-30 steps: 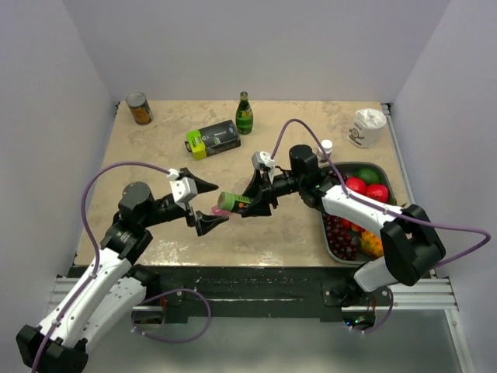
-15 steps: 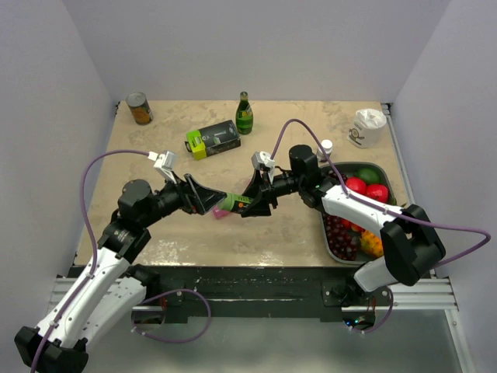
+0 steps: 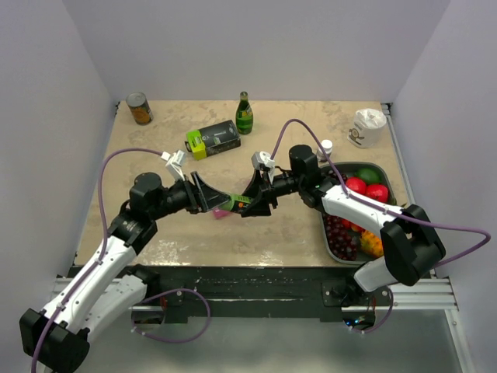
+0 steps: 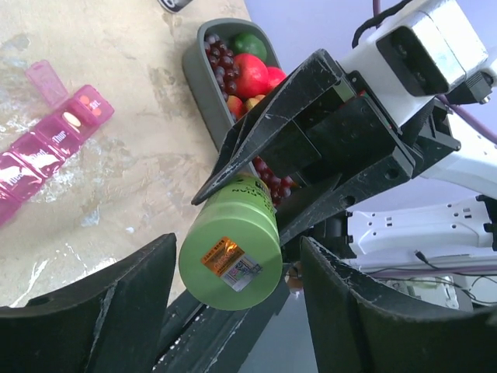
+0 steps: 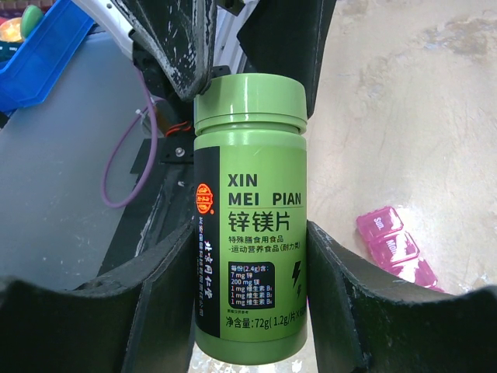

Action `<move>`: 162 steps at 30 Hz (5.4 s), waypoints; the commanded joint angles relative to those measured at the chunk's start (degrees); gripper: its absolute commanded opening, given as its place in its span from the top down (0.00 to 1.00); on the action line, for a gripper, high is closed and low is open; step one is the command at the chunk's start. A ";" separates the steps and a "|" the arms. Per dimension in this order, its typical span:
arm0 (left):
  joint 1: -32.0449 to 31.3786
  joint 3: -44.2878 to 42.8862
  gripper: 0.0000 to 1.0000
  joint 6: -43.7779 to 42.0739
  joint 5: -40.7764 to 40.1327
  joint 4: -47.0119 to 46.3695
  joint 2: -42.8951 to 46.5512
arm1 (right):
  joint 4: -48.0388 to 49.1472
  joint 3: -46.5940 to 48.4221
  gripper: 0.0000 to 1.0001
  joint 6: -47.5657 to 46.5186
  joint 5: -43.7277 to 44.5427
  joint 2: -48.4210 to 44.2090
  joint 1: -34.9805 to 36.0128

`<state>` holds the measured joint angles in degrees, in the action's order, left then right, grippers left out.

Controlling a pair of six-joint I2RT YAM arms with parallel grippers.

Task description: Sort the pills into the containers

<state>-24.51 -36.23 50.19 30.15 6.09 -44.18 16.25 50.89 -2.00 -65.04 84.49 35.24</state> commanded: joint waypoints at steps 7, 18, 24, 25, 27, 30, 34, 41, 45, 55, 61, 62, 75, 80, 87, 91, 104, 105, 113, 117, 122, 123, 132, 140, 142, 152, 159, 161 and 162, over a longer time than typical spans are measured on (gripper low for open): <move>-0.45 -1.12 0.53 -2.28 4.83 -0.90 -2.22 | 1.68 2.90 1.00 -0.99 0.52 -0.20 0.00; -0.27 -1.83 0.77 -48.91 29.86 4.86 -7.31 | 1.59 2.90 1.00 -0.99 0.17 -0.47 0.09; -0.27 -9.20 0.65 -77.60 29.01 16.06 -17.42 | 1.59 2.81 1.00 -1.08 0.17 -0.64 0.44; -0.27 -10.17 0.62 -77.70 28.13 15.28 -18.21 | 1.50 2.81 1.00 -1.16 0.17 -0.73 0.35; -0.27 -10.97 0.47 -76.22 27.24 11.77 -18.66 | 1.42 2.89 1.00 -1.43 0.26 -0.90 0.35; -0.19 -9.57 0.01 -69.37 26.80 4.83 -15.15 | 0.71 2.98 1.00 -2.13 0.26 -1.25 0.44; -0.01 -4.56 0.01 -57.60 27.77 -2.99 -7.86 | 0.36 2.98 1.00 -2.39 0.17 -0.99 0.35; 0.34 2.91 0.01 -32.21 12.86 -11.55 5.93 | 0.10 3.16 1.00 -2.75 0.26 -0.73 0.44; 0.34 0.91 0.01 -20.07 0.35 -4.00 7.71 | 0.01 3.16 1.00 -2.75 0.44 -0.82 0.35; 0.34 -3.32 0.01 -7.66 1.75 0.85 -0.46 | -0.25 3.25 1.00 -3.01 0.79 -0.90 0.44; 0.25 -2.36 0.03 -4.58 1.84 1.38 -0.99 | -0.26 3.25 1.00 -3.10 0.70 -0.64 0.44; 0.25 -2.10 0.08 -4.58 1.93 1.38 -1.08 | -0.34 3.25 1.00 -3.01 0.70 -0.64 0.44; 0.25 0.54 0.71 -21.39 13.68 -4.24 -3.27 | -0.34 3.25 1.00 -2.92 0.61 -0.29 0.61; 0.25 -2.08 0.86 -54.69 32.07 5.12 -10.82 | -0.25 3.25 1.00 -3.10 0.70 -0.38 0.79; 0.25 -13.34 0.73 -81.75 26.20 17.05 -23.22 | -0.69 3.25 1.00 -3.62 0.70 -0.73 0.88; 0.52 -10.19 0.22 -72.19 23.55 4.60 -18.32 | -1.40 3.33 1.00 -4.41 0.70 -1.08 0.79; 2.45 -0.68 0.01 -26.50 6.33 -10.23 -0.64 | -2.01 3.60 1.00 -5.12 0.70 -0.64 0.88; 2.45 -0.86 0.01 -24.90 5.89 -9.35 -0.81 | -2.10 3.51 1.00 -5.21 0.87 -0.55 0.88; 2.45 2.12 0.03 -5.48 7.29 -10.22 -3.72 | -2.10 3.60 1.00 -5.21 0.96 -0.29 0.79; 2.28 2.48 0.14 -3.70 7.90 -9.61 -3.54 | -2.10 3.60 1.00 -5.21 1.14 -0.20 0.79; 1.93 2.30 0.26 -4.84 9.66 -7.85 -4.33 | -2.10 3.60 1.00 -5.21 1.23 -0.20 0.88; 1.84 2.30 0.28 -5.10 10.36 -7.67 -4.33 | -2.10 3.60 1.00 -5.12 1.23 -0.03 0.88; 1.49 1.60 0.75 -14.40 14.40 -7.32 -4.95 | -2.10 3.69 1.00 -4.86 0.96 0.24 0.88; 1.40 -1.57 0.84 -67.66 25.48 4.22 -1.54 | -1.31 3.51 1.00 -3.98 0.52 0.41 1.41; 1.40 0.19 0.77 -68.56 24.96 -0.01 -0.73 | -1.31 3.51 1.00 -4.06 0.52 0.33 1.41; 1.66 0.01 0.01 -54.17 17.68 -11.61 0.84 | -1.66 3.51 1.00 -4.50 0.52 -0.29 1.49; 1.84 0.20 0.01 -30.64 3.62 -9.35 9.55 | -2.01 3.60 1.00 -4.86 0.70 -0.20 1.58; 1.84 -0.59 0.01 -26.57 -0.95 -6.18 11.05 | -2.01 3.69 1.00 -4.94 0.70 -0.20 1.49; 1.84 -1.03 0.01 -23.42 -1.84 -2.96 11.05 | -2.10 3.69 1.00 -5.03 0.79 -0.20 1.58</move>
<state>-22.90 -35.77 11.90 38.37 -1.48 -34.37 12.73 52.07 -6.52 -64.01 85.12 36.91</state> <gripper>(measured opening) 0.992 0.536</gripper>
